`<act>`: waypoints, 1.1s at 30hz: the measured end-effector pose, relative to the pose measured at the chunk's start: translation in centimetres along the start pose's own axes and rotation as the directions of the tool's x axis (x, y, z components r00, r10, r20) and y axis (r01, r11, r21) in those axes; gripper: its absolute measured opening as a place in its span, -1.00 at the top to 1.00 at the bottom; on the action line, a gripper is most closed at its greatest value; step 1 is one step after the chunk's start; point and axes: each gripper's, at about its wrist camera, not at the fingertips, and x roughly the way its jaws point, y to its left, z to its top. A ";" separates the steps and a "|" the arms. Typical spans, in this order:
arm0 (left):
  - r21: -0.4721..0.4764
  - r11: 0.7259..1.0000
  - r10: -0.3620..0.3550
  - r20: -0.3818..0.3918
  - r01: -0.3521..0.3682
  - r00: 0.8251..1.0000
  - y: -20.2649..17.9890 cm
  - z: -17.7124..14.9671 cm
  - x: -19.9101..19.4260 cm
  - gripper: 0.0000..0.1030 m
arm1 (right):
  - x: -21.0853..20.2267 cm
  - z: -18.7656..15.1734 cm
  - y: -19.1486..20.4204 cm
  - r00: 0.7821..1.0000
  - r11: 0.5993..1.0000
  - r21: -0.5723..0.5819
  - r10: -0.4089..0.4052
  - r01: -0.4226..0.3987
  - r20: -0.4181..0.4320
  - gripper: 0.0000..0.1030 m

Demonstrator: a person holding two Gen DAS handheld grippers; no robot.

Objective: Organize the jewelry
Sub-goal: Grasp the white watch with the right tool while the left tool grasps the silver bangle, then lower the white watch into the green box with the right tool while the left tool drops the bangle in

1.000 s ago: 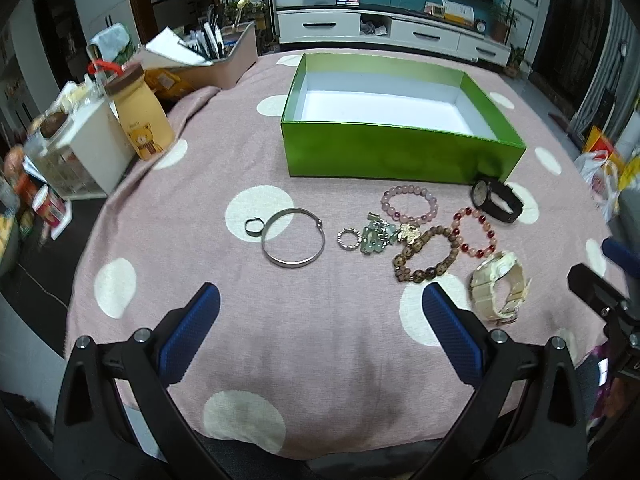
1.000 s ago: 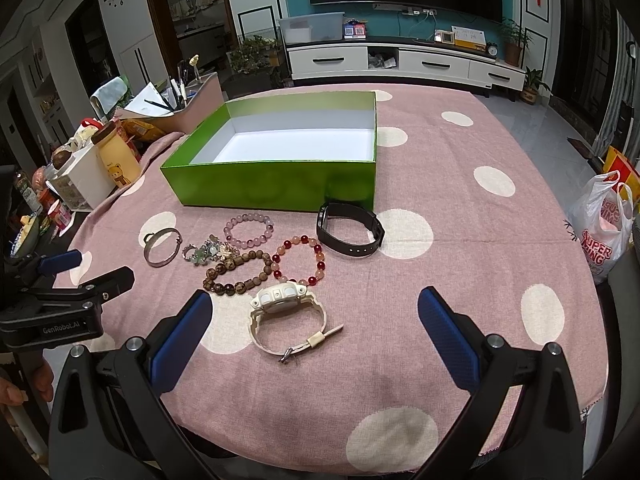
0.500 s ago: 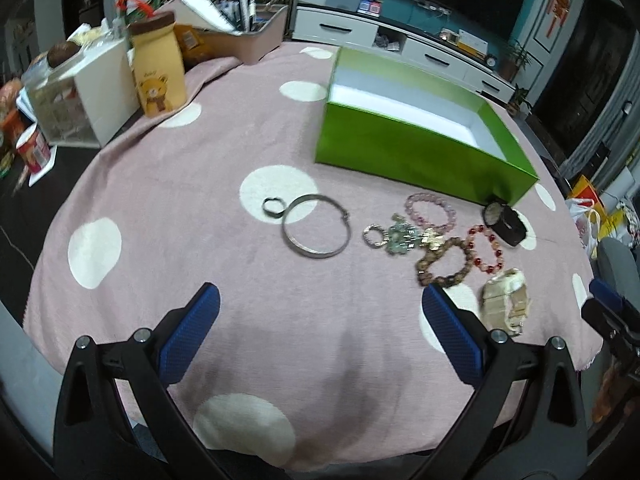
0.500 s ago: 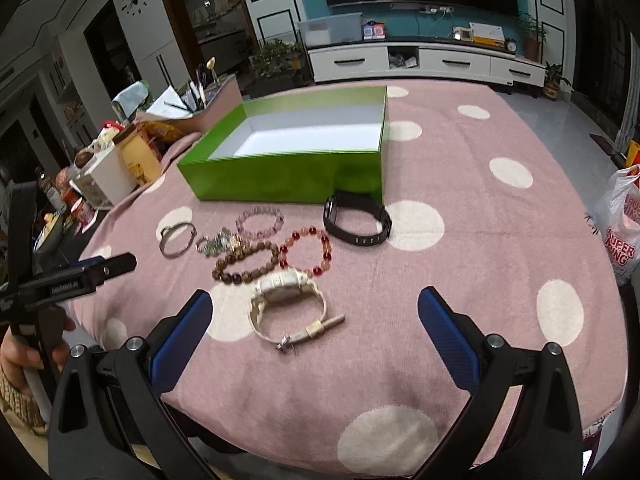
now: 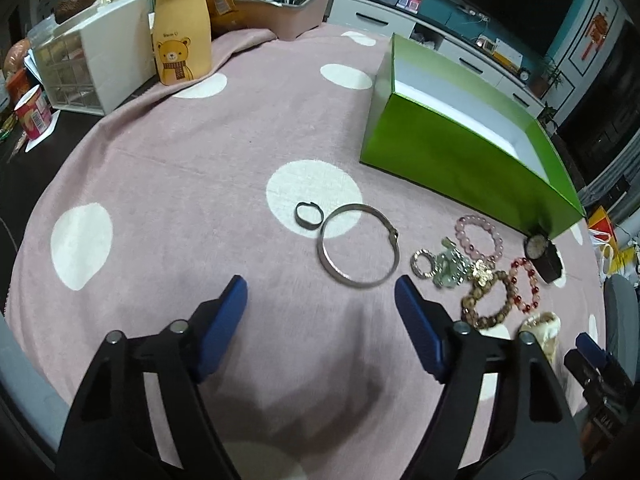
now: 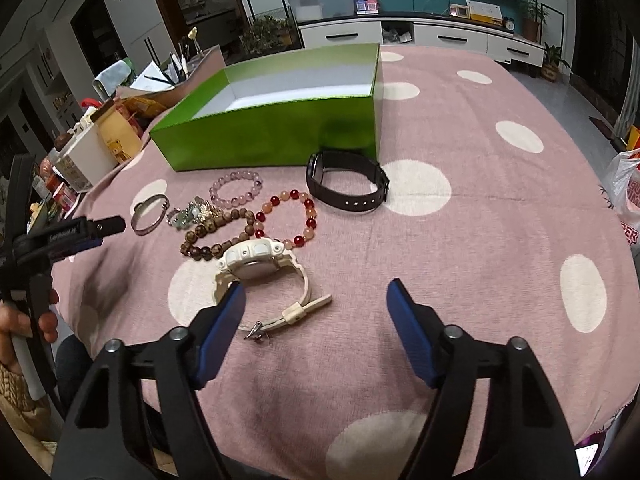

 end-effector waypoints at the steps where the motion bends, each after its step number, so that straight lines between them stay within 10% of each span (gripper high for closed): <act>1: 0.001 1.000 0.001 -0.003 -0.001 1.000 -0.1 0.1 0.2 -0.40 | 0.3 0.0 0.1 1.000 1.000 -0.009 -0.001 0.000 -0.002 -0.33; 11: 0.019 0.997 0.074 -0.024 -0.073 0.997 -0.8 1.1 2.3 -0.07 | 2.4 0.4 0.8 1.000 0.998 -0.061 -0.013 0.013 0.005 0.01; 20: 0.111 0.988 0.108 -0.007 -0.106 0.994 -1.6 1.2 2.7 0.76 | 3.6 0.5 0.6 0.999 0.994 -0.093 -0.052 0.052 0.006 0.47; 33: 0.136 0.990 0.023 0.052 -0.030 0.998 -2.2 0.9 -0.1 0.93 | 0.9 1.2 0.6 0.995 0.994 -0.096 -0.034 0.043 0.092 0.77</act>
